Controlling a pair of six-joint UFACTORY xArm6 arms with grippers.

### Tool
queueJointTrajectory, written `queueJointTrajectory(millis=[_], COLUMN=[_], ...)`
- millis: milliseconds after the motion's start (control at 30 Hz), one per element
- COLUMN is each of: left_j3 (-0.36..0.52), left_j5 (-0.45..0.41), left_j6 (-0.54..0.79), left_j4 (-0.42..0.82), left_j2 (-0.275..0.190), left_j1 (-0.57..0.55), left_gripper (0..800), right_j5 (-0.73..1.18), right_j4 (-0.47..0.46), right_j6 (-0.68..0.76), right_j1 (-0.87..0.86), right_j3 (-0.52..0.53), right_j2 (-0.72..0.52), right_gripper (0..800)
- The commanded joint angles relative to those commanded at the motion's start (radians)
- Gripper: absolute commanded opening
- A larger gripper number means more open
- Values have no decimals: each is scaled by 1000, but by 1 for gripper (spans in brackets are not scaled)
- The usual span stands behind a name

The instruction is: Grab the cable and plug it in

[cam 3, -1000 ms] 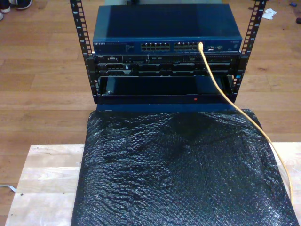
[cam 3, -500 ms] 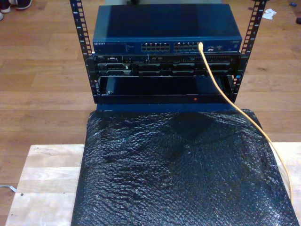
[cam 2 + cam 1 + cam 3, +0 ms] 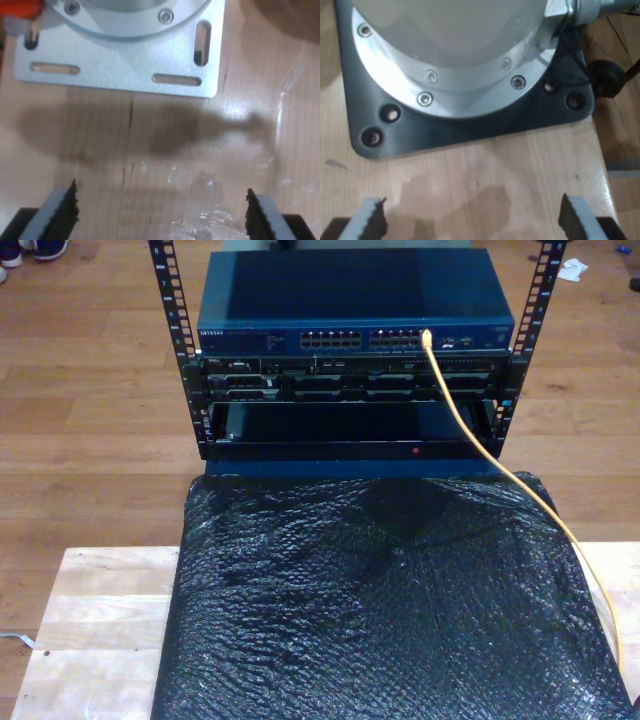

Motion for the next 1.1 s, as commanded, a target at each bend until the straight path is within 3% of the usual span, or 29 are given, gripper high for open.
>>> queueJointTrajectory(millis=[1100], left_j3=[0], left_j5=[0], left_j6=[0], left_j4=[0], left_j2=[0], left_j1=[0], left_gripper=[800], right_j5=[-44], right_j4=[5], right_j6=[-68], right_j1=[-51], right_j3=[43], right_j2=[-40], right_gripper=[798])
